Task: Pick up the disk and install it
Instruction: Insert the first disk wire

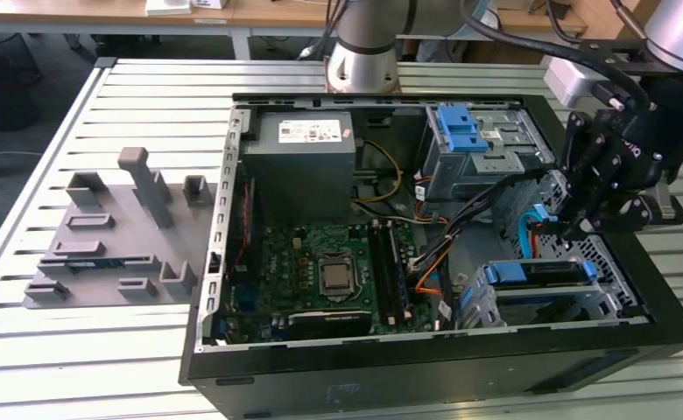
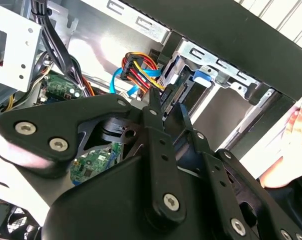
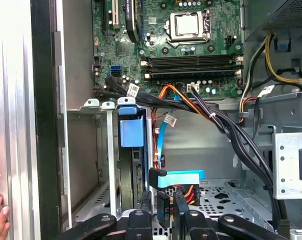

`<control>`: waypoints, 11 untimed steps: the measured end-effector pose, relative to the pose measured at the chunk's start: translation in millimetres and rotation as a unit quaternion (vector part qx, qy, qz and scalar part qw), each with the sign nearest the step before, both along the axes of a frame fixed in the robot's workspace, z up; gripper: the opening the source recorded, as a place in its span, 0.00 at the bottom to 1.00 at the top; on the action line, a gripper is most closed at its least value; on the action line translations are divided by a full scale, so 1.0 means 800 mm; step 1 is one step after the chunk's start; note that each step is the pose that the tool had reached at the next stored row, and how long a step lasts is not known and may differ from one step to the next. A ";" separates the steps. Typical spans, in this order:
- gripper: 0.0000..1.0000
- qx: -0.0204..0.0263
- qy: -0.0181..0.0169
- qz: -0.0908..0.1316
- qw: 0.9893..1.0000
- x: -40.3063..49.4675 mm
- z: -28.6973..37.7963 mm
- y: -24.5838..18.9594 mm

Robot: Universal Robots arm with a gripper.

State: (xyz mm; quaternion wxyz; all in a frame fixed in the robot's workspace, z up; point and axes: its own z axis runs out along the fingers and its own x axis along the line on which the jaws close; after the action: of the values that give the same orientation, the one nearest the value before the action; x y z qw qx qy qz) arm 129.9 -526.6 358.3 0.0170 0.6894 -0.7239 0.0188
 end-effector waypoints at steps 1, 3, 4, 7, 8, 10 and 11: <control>0.29 0.000 0.000 0.000 1.000 0.000 -0.0003 0.0001; 0.23 0.000 0.000 0.000 1.000 0.000 -0.0005 0.0002; 0.17 0.000 0.000 0.000 1.000 0.000 -0.0005 0.0002; 0.16 0.000 0.000 0.000 1.000 0.000 -0.0008 0.0003; 0.16 0.002 0.000 0.000 1.000 0.000 -0.0010 0.0002; 0.16 0.006 0.000 0.000 1.000 0.000 -0.0014 0.0001; 0.16 0.007 0.000 0.000 1.000 0.000 -0.0015 0.0000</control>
State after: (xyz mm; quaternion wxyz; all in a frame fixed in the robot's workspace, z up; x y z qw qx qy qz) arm 129.9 -526.6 357.1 0.0120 0.6895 -0.7241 0.0133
